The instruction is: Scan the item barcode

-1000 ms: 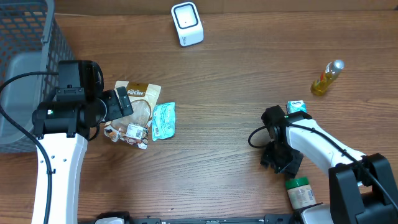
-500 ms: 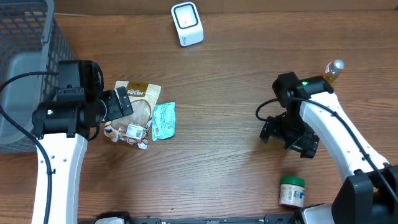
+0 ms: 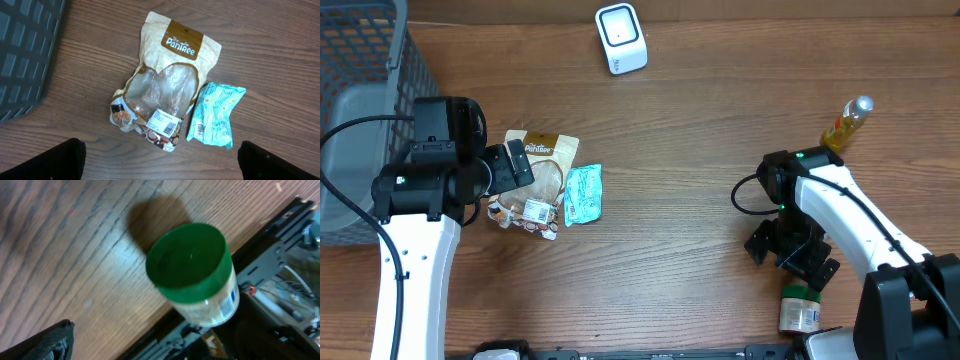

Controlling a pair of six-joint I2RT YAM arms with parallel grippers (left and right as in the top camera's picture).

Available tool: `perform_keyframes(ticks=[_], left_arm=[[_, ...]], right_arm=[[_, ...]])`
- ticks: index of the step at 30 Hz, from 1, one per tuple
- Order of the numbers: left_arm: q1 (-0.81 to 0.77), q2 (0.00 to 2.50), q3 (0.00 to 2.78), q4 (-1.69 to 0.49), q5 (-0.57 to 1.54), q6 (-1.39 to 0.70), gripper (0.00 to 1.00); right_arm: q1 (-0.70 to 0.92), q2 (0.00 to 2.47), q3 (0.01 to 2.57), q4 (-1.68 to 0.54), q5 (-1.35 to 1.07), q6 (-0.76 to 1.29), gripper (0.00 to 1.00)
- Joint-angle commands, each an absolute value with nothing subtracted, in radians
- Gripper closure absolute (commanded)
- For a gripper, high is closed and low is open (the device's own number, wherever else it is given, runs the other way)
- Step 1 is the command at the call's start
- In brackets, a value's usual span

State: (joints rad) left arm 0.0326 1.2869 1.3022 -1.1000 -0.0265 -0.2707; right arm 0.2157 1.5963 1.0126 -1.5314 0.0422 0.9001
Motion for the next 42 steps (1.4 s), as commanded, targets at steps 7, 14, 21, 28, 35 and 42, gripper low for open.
perform_keyframes(ticks=[7, 14, 21, 28, 35, 42], left_arm=[[0.026, 1.288, 1.312, -1.099, -0.033, -0.262, 0.01], [0.026, 1.288, 1.312, -1.1, -0.033, -0.262, 0.01], [0.026, 1.288, 1.312, -1.1, -0.033, -0.262, 0.0], [0.026, 1.288, 1.312, -1.1, -0.033, -0.262, 0.0], [0.026, 1.288, 1.312, -1.099, -0.033, -0.262, 0.01], [0.026, 1.288, 1.312, -1.099, -0.033, -0.262, 0.0]], right_arm=[[0.076, 1.594, 0.886, -1.417, 0.056, 0.929, 0.0], [0.047, 1.594, 0.802, -1.322, -0.118, 0.75, 0.0], [0.051, 1.594, 0.801, -1.321, -0.122, 0.728, 0.0], [0.065, 1.594, 0.771, -1.289, -0.167, 0.729, 0.0], [0.11, 1.594, 0.75, -1.244, -0.205, 0.698, 0.0], [0.118, 1.594, 0.753, -1.143, -0.303, 0.593, 0.0]])
